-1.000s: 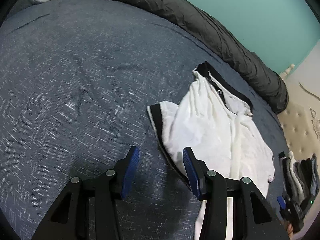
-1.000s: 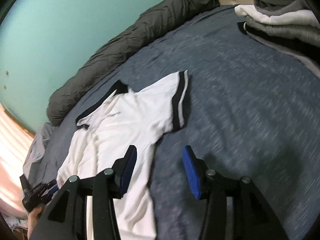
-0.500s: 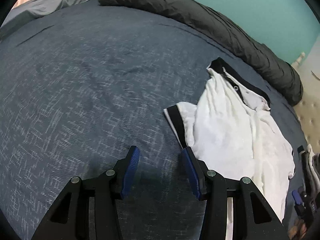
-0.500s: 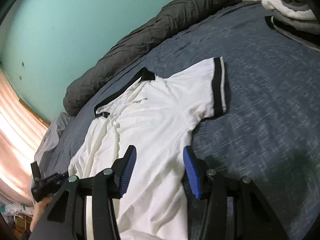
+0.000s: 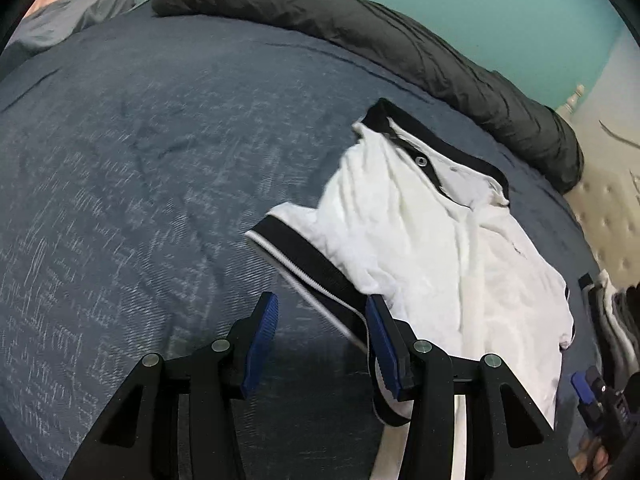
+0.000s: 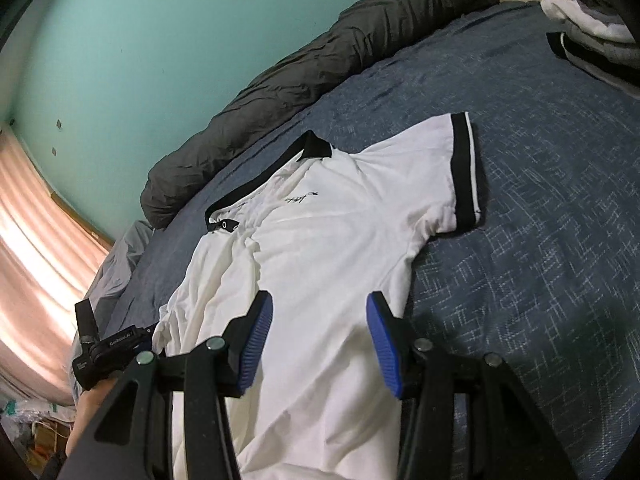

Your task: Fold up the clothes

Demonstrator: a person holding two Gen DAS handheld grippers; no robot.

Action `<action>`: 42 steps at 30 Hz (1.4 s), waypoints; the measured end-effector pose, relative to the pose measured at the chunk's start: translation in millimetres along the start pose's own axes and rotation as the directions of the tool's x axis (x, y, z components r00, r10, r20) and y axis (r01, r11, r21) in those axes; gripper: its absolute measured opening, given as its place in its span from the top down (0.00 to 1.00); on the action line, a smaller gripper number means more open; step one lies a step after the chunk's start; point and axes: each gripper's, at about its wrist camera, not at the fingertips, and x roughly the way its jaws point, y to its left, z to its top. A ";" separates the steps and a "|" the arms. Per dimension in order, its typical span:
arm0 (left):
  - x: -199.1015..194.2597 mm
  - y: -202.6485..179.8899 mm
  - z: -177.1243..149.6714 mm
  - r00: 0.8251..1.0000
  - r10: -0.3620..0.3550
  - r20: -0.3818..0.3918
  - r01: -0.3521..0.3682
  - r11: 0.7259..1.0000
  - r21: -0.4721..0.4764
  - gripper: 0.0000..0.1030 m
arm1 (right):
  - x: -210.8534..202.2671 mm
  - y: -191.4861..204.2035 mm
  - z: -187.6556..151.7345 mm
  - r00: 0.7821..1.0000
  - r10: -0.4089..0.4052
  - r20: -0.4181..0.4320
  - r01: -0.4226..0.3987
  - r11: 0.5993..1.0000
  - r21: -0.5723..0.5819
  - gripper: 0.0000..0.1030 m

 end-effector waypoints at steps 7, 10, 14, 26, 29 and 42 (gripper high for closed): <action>6.9 5.2 0.2 1.000 0.003 -0.006 -0.003 1.000 -0.020 0.52 | -1.1 -4.6 0.7 1.000 -0.001 0.005 0.001 1.000 0.025 0.52; 7.2 5.9 4.5 1.000 -0.007 0.005 0.007 0.999 -0.037 0.52 | -1.9 -4.8 1.8 1.000 0.000 0.010 0.000 1.000 0.026 0.52; 13.2 10.7 11.8 1.000 -0.015 0.011 0.016 0.997 -0.069 0.52 | -4.3 -6.1 4.6 1.000 0.002 0.021 -0.003 0.999 0.035 0.52; 2.0 22.1 22.3 0.999 -0.042 0.032 0.046 0.993 -0.105 0.97 | -11.5 -13.8 13.1 0.999 0.002 0.048 -0.005 0.998 0.060 0.52; -15.5 24.9 32.5 0.999 -0.010 0.054 0.014 0.997 -0.071 0.97 | -13.4 -13.2 14.3 0.998 0.005 0.055 -0.008 0.998 0.058 0.52; -44.5 75.1 113.5 0.991 0.134 0.028 -0.133 0.991 -0.030 0.97 | -15.9 -16.0 17.3 0.998 0.009 0.065 -0.013 0.998 0.069 0.52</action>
